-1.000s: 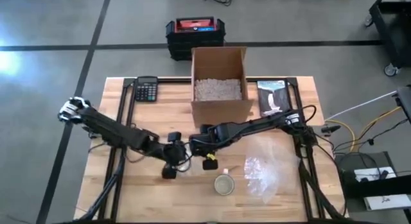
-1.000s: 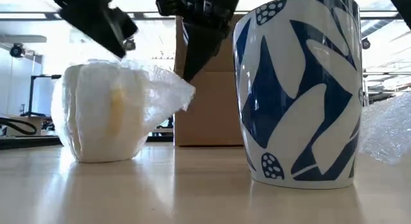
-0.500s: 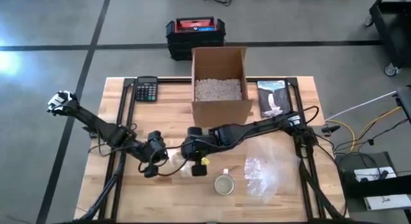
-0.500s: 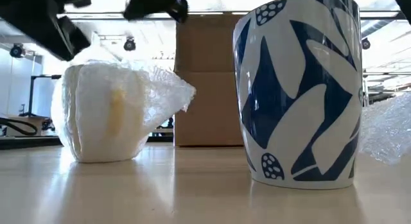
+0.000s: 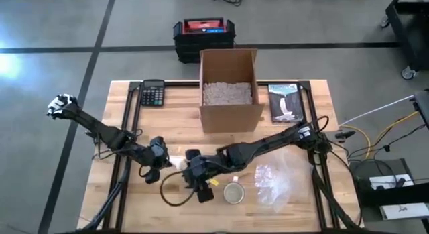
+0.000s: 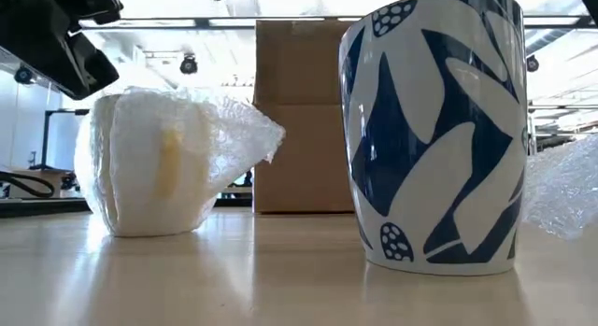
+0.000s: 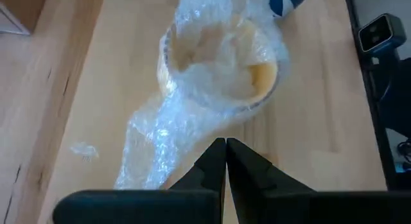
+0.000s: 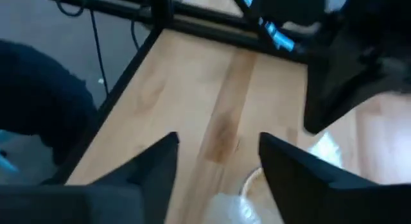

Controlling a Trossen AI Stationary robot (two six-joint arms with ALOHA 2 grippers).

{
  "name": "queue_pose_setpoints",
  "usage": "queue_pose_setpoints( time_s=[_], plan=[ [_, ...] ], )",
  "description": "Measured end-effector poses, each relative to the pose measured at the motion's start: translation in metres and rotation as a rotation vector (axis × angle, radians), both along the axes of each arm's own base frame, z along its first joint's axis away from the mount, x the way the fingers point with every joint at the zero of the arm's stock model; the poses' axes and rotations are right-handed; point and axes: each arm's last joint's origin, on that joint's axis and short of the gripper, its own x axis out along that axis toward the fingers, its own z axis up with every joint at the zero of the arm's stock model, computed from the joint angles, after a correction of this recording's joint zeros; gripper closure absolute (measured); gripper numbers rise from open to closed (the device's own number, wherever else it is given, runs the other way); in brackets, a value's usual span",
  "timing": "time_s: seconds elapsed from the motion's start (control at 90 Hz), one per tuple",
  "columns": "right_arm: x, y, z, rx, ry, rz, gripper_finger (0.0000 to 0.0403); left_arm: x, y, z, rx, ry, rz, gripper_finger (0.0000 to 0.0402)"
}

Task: Wrap mug
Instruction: Put the yellow wrapped mug into the brown cardboard box

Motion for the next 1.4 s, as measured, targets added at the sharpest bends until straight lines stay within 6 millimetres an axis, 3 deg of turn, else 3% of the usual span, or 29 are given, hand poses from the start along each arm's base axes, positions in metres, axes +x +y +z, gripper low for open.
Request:
queue_pose_setpoints(
  time_s=[0.133, 0.278, 0.489, 0.744, 0.878, 1.044, 1.244, 1.4],
  plan=[
    [0.003, -0.001, -0.008, -0.038, 0.021, -0.080, 0.0150, 0.000, 0.000, 0.000, 0.002, 0.002, 0.002, 0.0402],
    [0.006, -0.003, -0.026, -0.067, 0.076, -0.117, 0.0154, 0.001, -0.001, -0.001, 0.004, 0.007, 0.003, 0.0402],
    [0.009, -0.005, -0.081, -0.139, 0.263, -0.161, 0.0184, 0.002, -0.001, -0.002, 0.003, 0.010, 0.006, 0.0402],
    [0.007, -0.010, -0.099, -0.202, 0.347, -0.141, 0.0220, 0.002, -0.001, -0.001, 0.002, 0.005, 0.006, 0.0402],
    [0.007, -0.014, -0.103, -0.260, 0.358, -0.093, 0.0278, 0.002, -0.001, -0.001, 0.002, 0.004, 0.005, 0.0402],
    [0.007, -0.014, -0.101, -0.293, 0.347, -0.061, 0.0384, 0.002, -0.001, -0.001, 0.003, 0.004, 0.004, 0.0402],
    [0.002, -0.011, -0.085, -0.315, 0.326, -0.076, 0.0391, 0.002, -0.001, -0.001, 0.004, 0.004, 0.004, 0.0402],
    [-0.010, -0.010, -0.031, -0.283, 0.223, -0.079, 0.0395, 0.002, -0.001, -0.001, 0.005, 0.004, 0.002, 0.0402]
  ],
)
